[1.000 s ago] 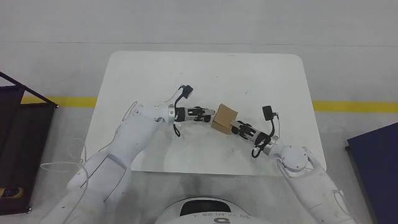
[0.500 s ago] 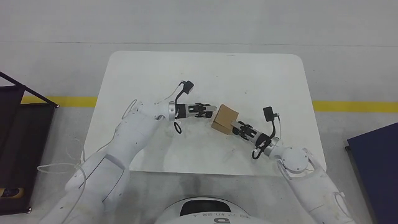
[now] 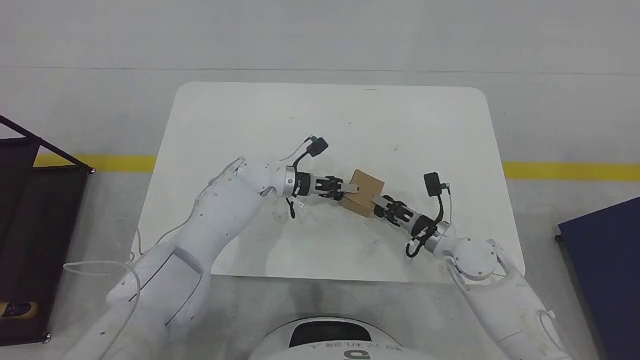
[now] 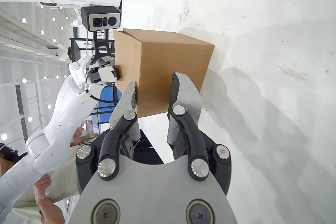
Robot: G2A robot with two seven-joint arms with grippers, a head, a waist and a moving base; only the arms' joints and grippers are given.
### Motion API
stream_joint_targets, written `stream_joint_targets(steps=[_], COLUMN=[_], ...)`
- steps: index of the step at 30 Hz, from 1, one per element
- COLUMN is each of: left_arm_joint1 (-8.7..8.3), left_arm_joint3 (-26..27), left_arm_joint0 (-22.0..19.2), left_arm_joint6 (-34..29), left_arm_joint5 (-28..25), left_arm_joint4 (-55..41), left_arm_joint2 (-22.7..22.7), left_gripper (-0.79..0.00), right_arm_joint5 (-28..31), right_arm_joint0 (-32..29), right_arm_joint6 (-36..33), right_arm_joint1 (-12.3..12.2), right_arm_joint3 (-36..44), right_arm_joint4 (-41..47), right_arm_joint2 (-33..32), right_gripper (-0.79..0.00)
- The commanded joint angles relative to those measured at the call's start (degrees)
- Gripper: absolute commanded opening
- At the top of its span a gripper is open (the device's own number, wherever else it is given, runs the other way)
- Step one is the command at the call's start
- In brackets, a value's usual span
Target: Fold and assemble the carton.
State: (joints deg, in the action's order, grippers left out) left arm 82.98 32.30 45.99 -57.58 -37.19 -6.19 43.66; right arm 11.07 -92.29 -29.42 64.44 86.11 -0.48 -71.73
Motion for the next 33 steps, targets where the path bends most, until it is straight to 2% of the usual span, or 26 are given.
stream_joint_targets(steps=[1, 15, 23, 25, 27, 29, 33], left_arm_joint1=[-0.03, 0.03, 0.56, 0.84, 1.11, 1.28, 1.71], left_arm_joint3=[-0.3, -1.6, -0.2, 0.5, 1.2, 1.7, 2.3], left_arm_joint0=[0.0, -0.2, -0.1, 0.2, 0.5, 0.6, 0.7], left_arm_joint6=[0.2, -0.6, -2.4, -3.5, -5.4, -7.2, -10.7], left_arm_joint5=[-0.1, 1.1, 1.6, 1.8, 1.9, 1.8, 2.4], left_arm_joint4=[-0.1, -0.8, -3.4, -5.6, -9.0, -11.0, -13.8], left_arm_joint2=[0.1, 0.4, 0.4, 0.6, 1.0, 1.2, 1.0], left_gripper=[-0.326, -0.329, -0.222, -0.163, -0.065, -0.025, 0.0], right_arm_joint5=[0.0, 0.2, 1.7, 2.4, 3.2, 4.0, 5.7], right_arm_joint0=[0.0, 0.1, -1.6, -2.5, -3.6, -4.9, -6.9], right_arm_joint6=[0.0, 0.2, 2.0, 2.2, 2.2, 2.2, 1.8], right_arm_joint1=[0.0, -0.1, -0.7, -1.0, -1.2, -1.3, -1.5], right_arm_joint3=[0.0, 0.8, 3.8, 4.8, 5.9, 6.9, 8.5], right_arm_joint4=[0.0, 0.5, 5.9, 7.9, 10.0, 11.6, 14.2], right_arm_joint2=[0.0, -0.5, -6.9, -9.4, -11.7, -13.6, -15.8], right_gripper=[-0.566, -0.56, -0.536, -0.533, -0.529, -0.523, -0.52])
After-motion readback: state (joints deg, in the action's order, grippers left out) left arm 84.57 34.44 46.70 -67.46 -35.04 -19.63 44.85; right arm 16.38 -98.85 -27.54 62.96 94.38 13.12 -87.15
